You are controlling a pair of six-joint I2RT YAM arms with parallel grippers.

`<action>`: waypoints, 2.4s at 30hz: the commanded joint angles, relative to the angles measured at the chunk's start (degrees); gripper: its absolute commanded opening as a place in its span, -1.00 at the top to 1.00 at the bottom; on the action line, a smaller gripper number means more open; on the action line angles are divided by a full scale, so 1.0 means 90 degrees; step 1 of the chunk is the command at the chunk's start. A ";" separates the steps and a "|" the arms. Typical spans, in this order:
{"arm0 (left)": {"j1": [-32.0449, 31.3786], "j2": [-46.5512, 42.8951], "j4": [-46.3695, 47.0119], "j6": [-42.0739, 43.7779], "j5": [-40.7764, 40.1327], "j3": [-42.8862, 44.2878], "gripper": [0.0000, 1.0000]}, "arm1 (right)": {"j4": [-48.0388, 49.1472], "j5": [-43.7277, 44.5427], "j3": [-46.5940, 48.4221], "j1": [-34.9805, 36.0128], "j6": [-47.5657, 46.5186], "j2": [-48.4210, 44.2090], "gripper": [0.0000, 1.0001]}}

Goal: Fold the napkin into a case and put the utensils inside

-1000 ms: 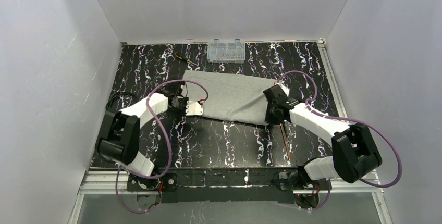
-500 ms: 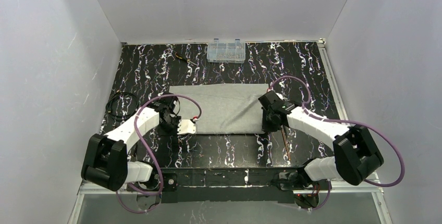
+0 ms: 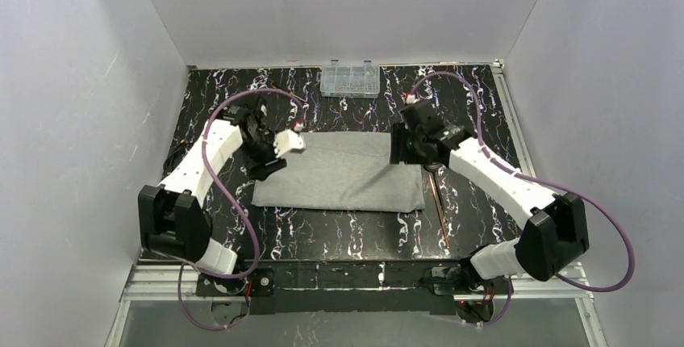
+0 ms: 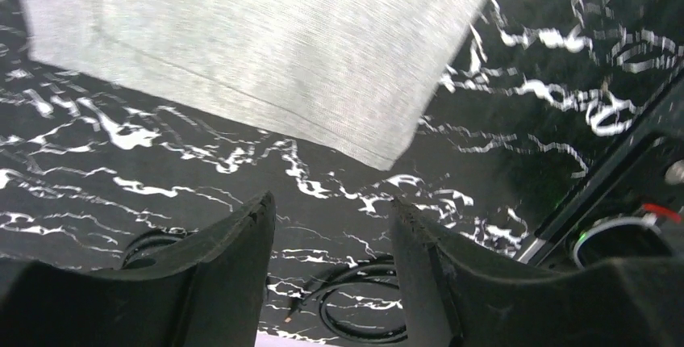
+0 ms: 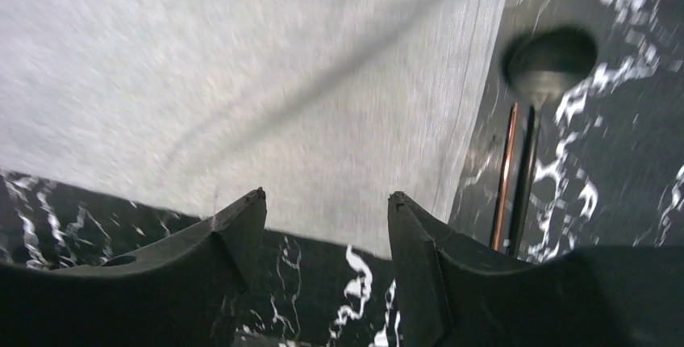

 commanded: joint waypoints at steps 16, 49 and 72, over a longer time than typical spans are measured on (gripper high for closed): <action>0.0193 0.3117 0.1659 -0.4330 -0.0125 0.2702 0.03 | 0.2138 -0.1457 0.0483 -0.1475 -0.1207 0.1475 -0.19; 0.0674 0.4133 0.2215 -0.4245 -0.0343 0.2728 0.21 | 0.2397 -0.1382 0.0519 -0.1508 -0.1021 0.2064 -0.05; 0.0783 0.4289 0.2233 -0.4565 -0.0286 0.2852 0.14 | 0.2363 -0.1344 0.0533 -0.1535 -0.0978 0.2142 -0.03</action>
